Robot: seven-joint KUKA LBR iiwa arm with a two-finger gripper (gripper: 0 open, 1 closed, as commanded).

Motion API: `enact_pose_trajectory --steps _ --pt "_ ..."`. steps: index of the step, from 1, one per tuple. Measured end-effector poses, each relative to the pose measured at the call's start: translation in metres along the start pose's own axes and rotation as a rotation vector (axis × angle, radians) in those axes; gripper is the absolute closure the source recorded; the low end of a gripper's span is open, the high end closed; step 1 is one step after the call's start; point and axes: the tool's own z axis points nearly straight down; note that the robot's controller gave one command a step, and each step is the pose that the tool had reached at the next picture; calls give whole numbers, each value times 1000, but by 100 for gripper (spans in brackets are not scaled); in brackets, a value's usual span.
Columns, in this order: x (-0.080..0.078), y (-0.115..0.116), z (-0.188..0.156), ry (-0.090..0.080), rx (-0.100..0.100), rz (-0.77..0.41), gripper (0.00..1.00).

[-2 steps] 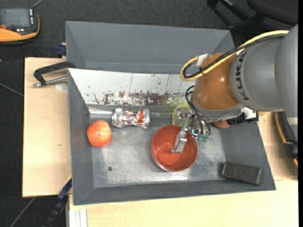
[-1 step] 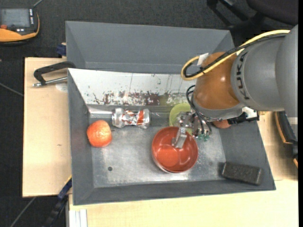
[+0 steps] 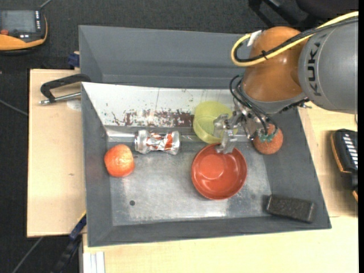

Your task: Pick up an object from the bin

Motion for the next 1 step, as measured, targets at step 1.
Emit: enact_pose_trajectory --steps 1 --pt "9 -7 -89 -13 2 -16 100"
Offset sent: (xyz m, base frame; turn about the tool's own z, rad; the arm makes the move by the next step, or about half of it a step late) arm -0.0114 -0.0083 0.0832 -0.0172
